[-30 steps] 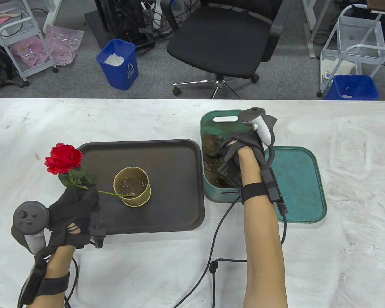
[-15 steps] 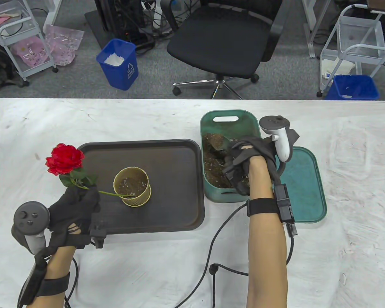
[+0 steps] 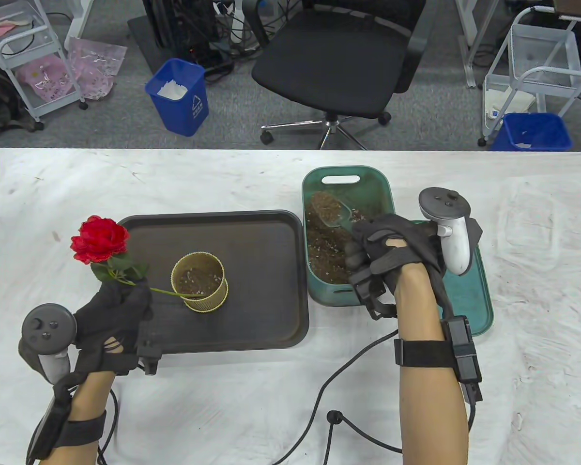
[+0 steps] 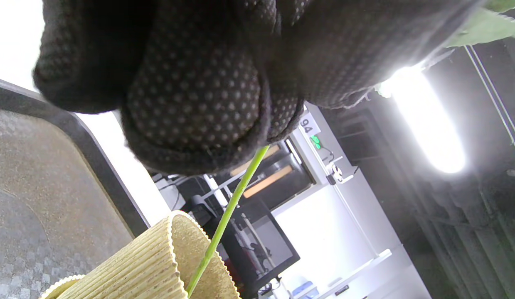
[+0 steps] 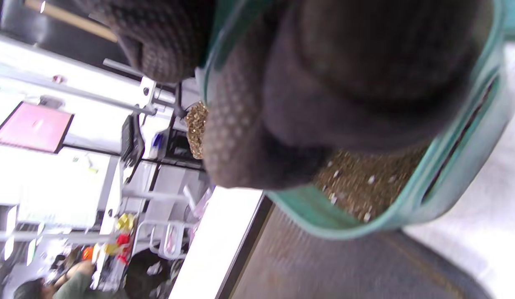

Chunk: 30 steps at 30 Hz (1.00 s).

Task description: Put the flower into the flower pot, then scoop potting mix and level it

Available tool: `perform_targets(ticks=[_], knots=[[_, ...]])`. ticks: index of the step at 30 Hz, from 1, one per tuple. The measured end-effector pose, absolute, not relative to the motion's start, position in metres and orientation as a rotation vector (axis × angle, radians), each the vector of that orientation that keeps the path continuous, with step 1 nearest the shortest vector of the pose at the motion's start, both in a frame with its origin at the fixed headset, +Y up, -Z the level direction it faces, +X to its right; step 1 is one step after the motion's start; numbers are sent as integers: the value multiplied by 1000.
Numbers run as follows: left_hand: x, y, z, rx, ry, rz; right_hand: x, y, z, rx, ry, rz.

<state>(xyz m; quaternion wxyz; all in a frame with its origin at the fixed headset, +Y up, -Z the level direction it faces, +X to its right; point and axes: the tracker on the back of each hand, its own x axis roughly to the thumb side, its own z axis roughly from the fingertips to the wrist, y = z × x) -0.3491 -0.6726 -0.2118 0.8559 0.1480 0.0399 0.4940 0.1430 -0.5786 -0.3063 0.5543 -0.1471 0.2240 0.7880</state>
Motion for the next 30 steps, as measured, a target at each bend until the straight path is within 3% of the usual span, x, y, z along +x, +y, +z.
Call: perform_targets(ticks=[6, 15, 21, 30], knots=[[-349, -672, -212, 310, 90, 1040, 83, -580, -299, -138, 640, 1911], [-349, -672, -212, 312, 83, 1038, -8, -621, -292, 21, 796, 2079], [-349, -672, -212, 314, 79, 1034, -46, -625, -283, 111, 630, 2400], [-349, -672, -212, 317, 76, 1027, -82, -609, -256, 338, 213, 2904]])
